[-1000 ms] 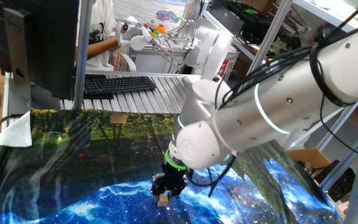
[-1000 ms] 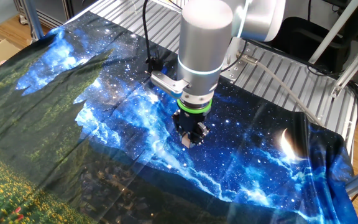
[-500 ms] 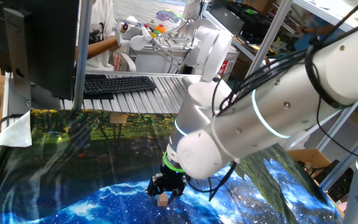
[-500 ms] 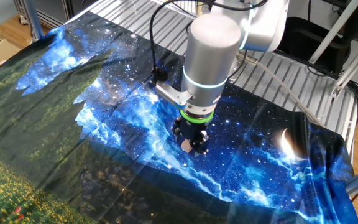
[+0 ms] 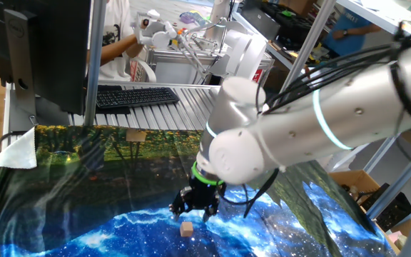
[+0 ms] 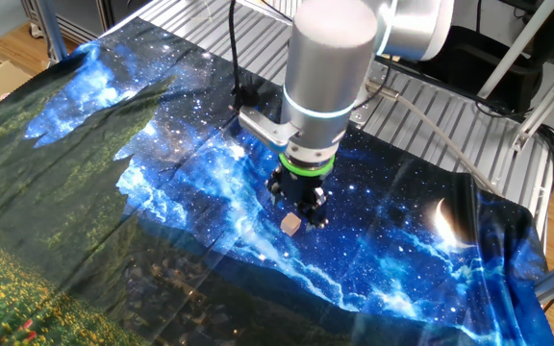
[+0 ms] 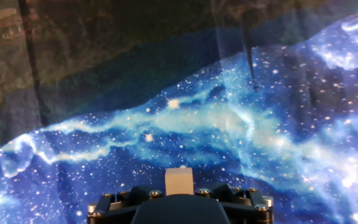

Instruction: Pick up the small block on the left and move it to the right

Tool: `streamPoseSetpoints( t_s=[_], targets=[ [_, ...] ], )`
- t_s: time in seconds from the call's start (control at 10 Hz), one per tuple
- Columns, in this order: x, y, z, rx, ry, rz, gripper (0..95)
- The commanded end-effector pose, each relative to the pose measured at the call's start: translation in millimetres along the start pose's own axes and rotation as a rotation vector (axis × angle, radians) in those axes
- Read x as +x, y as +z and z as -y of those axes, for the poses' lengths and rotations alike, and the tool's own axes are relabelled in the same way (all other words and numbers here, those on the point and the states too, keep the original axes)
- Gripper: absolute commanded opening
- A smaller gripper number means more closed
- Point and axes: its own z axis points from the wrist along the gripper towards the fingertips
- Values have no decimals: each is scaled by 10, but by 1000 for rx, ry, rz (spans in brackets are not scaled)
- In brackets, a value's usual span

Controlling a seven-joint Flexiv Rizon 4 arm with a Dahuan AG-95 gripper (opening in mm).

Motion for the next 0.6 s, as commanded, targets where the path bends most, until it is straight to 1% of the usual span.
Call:
streamPoseSetpoints(
  t_s=[0.1, 0.3, 0.4, 0.6],
  targets=[
    [34, -139, 57, -8, 14, -2, 760],
    [68, -227, 101, -17, 26, -3, 380],
    [82, -266, 123, -20, 22, -4, 380],
    [117, -386, 195, -21, 13, -1, 0]
  ],
)
